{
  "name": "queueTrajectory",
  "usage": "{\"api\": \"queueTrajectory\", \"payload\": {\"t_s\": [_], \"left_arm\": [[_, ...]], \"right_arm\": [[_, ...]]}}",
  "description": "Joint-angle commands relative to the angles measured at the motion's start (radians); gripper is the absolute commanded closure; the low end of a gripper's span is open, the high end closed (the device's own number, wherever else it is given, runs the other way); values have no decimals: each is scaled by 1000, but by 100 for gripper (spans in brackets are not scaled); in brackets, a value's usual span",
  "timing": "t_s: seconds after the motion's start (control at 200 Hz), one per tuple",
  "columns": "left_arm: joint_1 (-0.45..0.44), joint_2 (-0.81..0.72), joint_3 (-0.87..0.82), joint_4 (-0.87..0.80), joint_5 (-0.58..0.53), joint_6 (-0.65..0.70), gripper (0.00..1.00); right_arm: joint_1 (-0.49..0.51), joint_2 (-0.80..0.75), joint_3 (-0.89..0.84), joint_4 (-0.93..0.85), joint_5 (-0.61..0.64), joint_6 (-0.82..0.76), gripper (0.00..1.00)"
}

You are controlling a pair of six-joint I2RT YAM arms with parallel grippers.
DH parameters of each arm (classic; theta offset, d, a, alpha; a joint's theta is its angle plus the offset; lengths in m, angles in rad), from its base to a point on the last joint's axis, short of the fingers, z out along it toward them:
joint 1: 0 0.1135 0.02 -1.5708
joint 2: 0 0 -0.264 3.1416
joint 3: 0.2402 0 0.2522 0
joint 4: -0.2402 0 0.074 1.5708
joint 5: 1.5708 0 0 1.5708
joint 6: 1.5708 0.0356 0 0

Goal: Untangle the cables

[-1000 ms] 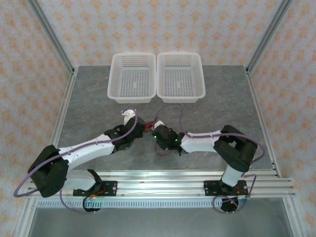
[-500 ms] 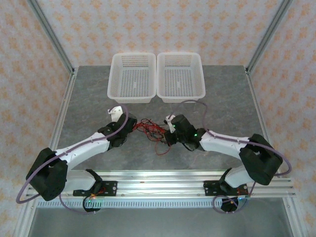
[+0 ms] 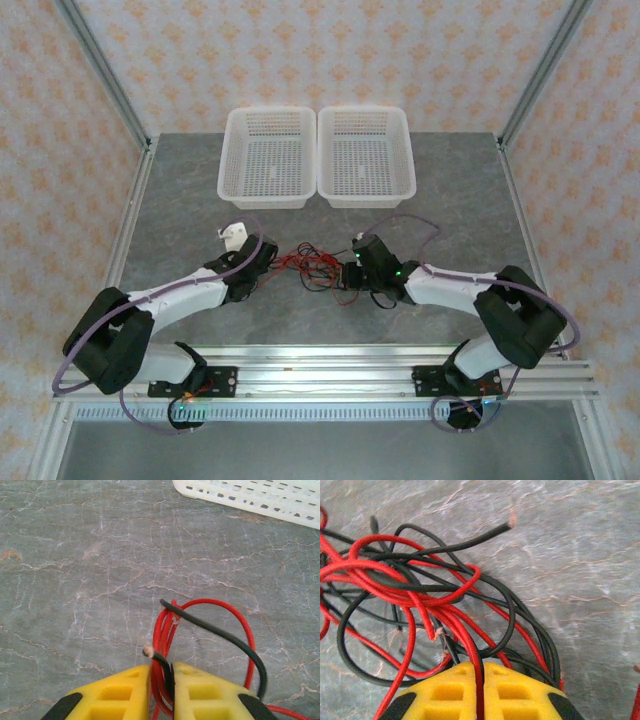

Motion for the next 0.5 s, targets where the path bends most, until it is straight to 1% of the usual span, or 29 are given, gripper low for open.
{"api": "queueTrajectory", "payload": {"t_s": [0.0, 0.045, 0.13, 0.295, 0.365, 0.425, 0.495], "left_arm": [[11, -2, -10, -24, -41, -35, 79], [12, -7, -7, -33, -43, -37, 75], [12, -17, 2, -51, -40, -40, 66], [11, -57, 38, -106, -31, -27, 44], [9, -81, 64, -149, -33, -20, 36], [9, -107, 93, -192, -33, -14, 32], [9, -140, 127, -240, -32, -6, 27]], "right_arm": [[-10, -30, 8, -112, 175, 110, 86], [-10, -52, 10, -131, 196, 118, 83], [-10, -96, 21, -165, 205, 109, 73], [-7, -180, 68, -263, 184, 38, 57], [0, -208, 93, -307, 175, -6, 52], [10, -224, 121, -344, 168, -43, 47], [31, -225, 163, -387, 173, -87, 45]]}}
